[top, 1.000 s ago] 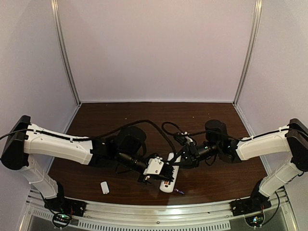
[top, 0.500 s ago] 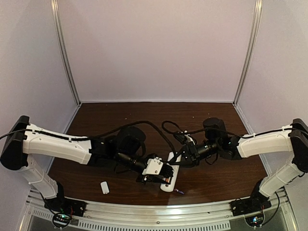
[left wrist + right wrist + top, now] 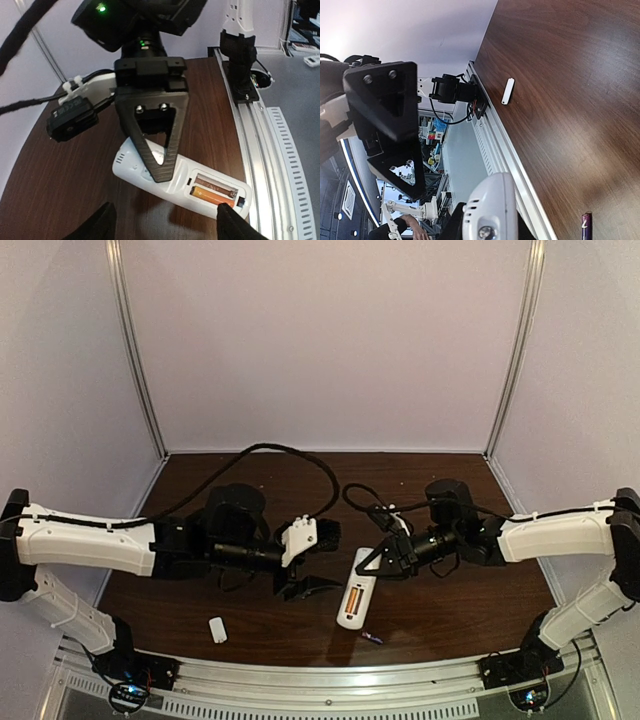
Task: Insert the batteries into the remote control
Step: Load the battery into the battery compartment, then press the battery in the battery compartment.
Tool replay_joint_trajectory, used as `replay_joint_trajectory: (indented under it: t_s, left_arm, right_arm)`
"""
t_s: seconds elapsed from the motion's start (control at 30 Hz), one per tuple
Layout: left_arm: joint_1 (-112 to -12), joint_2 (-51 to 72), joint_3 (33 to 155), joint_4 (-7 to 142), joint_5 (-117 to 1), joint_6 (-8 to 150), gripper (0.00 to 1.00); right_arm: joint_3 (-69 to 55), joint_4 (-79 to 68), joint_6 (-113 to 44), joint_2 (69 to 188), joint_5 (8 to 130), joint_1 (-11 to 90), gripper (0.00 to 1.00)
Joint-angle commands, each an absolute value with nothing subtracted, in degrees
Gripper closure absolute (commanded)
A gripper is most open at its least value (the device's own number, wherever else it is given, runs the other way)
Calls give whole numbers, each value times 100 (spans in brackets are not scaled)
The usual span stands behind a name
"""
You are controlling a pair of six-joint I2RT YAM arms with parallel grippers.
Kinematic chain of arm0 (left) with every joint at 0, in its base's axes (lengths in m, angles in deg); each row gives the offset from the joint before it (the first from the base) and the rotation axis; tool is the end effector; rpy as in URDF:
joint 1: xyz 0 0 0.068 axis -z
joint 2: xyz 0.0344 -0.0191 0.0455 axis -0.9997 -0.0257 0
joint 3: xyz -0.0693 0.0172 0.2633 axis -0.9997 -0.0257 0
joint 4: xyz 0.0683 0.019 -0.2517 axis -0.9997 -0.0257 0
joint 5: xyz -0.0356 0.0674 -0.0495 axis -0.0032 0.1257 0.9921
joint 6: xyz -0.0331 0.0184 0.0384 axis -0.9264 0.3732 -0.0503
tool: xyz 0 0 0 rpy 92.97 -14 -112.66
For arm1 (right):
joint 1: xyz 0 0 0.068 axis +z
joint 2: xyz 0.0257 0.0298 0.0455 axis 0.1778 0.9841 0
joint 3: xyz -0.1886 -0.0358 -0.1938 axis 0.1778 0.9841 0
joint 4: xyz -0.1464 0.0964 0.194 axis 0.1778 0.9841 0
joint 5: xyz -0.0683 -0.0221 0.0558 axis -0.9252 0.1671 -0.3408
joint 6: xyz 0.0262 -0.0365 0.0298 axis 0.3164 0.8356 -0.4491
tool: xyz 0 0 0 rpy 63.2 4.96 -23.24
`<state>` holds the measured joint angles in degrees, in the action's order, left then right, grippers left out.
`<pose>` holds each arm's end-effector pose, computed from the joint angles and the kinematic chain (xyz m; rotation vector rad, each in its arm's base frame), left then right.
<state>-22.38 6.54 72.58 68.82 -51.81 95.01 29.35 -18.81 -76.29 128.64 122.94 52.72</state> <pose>0.1185 -0.2903 0.2629 1.4536 1.5075 -0.8415 0.1869 0.2136 0.2106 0.6883 -2.3547 -1.9343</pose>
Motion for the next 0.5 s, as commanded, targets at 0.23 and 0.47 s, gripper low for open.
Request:
replay_joint_trajectory:
  t_s: [0.23,0.47]
  left_arm:
    - [-2481,265,7007,7889,-4876,6671,32]
    - [-2487,-267,7272,7913,-4434,6202,39]
  right_arm:
    - [2713,-1816,-7272,12494,11863,5190,100]
    - [2697,-1789,-7225,12433,11736,5183,100]
